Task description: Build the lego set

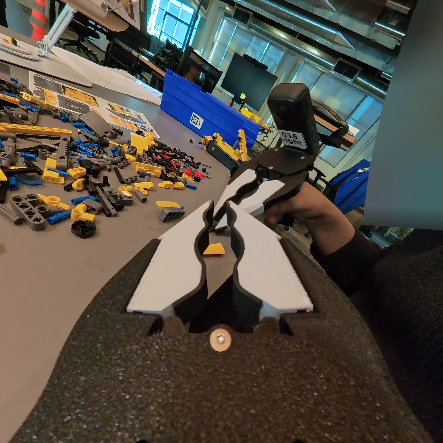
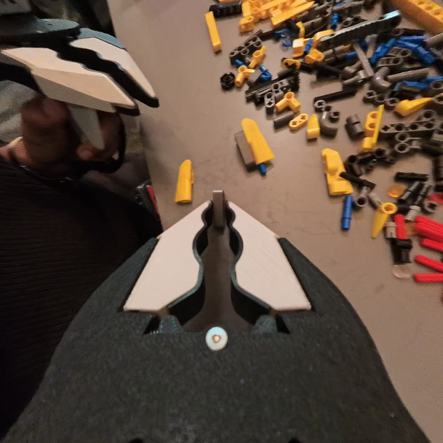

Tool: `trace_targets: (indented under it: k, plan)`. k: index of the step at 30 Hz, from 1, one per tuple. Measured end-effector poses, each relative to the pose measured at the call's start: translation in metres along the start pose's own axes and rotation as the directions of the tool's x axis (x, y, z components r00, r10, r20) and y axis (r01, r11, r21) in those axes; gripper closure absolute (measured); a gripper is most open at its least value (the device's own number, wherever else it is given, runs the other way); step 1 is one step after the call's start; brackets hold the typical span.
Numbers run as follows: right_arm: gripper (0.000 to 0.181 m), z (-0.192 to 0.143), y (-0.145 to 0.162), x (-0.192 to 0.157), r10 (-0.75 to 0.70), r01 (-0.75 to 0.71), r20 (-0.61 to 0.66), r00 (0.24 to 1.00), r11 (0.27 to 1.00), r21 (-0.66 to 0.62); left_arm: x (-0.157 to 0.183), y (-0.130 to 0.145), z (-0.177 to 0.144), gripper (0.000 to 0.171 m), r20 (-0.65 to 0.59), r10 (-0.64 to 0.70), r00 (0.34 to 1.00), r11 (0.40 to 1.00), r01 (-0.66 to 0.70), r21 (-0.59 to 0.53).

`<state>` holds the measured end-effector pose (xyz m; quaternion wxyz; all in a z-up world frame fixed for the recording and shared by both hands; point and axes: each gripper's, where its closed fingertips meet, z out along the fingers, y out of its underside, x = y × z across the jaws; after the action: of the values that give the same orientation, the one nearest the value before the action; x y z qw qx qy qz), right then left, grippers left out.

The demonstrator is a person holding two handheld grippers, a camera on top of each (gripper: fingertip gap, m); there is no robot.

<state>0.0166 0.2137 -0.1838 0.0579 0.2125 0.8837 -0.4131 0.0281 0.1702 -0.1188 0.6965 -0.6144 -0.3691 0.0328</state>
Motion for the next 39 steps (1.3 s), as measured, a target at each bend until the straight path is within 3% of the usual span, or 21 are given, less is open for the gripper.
trace_targets:
  k: [4,9,15,17,21,25,28,33,39]
  plan:
    - [0.168,-0.001,-0.004,0.015,-0.042,0.044,-0.112,0.993,0.999,0.016,0.000,0.001,0.001,0.162,0.000,-0.001,1.000,1.000,0.001,-0.002]
    - [0.161,-0.007,-0.007,0.025,-0.045,0.053,-0.162,0.986,0.997,0.048,0.000,0.003,0.002,0.162,-0.005,-0.006,1.000,1.000,0.006,-0.009]
    - [0.165,-0.019,-0.021,0.013,-0.025,0.037,-0.078,0.997,0.987,0.156,-0.001,0.003,0.002,0.162,-0.008,-0.017,1.000,1.000,0.017,-0.004]
    - [0.155,-0.015,-0.018,0.010,-0.037,0.044,-0.060,0.998,0.990,0.136,-0.001,0.003,0.002,0.162,-0.011,-0.019,1.000,1.000,0.018,-0.005]
    - [0.155,-0.008,-0.014,0.012,-0.116,0.129,-0.133,0.984,0.988,0.089,0.000,0.003,0.002,0.162,-0.005,-0.007,1.000,1.000,0.007,-0.006]
    - [0.173,-0.005,-0.010,0.015,-0.187,0.195,-0.182,0.965,0.980,0.026,0.000,0.005,0.003,0.162,-0.005,-0.002,1.000,1.000,0.002,-0.023]
    - [0.175,-0.006,-0.009,0.006,-0.155,0.158,-0.105,0.982,0.987,0.024,0.004,0.009,0.005,0.161,-0.013,0.033,0.999,0.998,-0.033,-0.058]
    - [0.175,-0.013,-0.009,-0.024,0.080,-0.087,0.234,0.969,0.996,0.020,0.015,0.020,0.011,0.159,-0.022,0.160,0.987,0.979,-0.161,-0.128]
    - [0.161,-0.010,0.002,0.009,0.061,-0.057,0.067,0.996,0.997,-0.061,0.015,0.032,0.018,0.154,0.035,0.319,0.947,0.926,-0.304,-0.224]
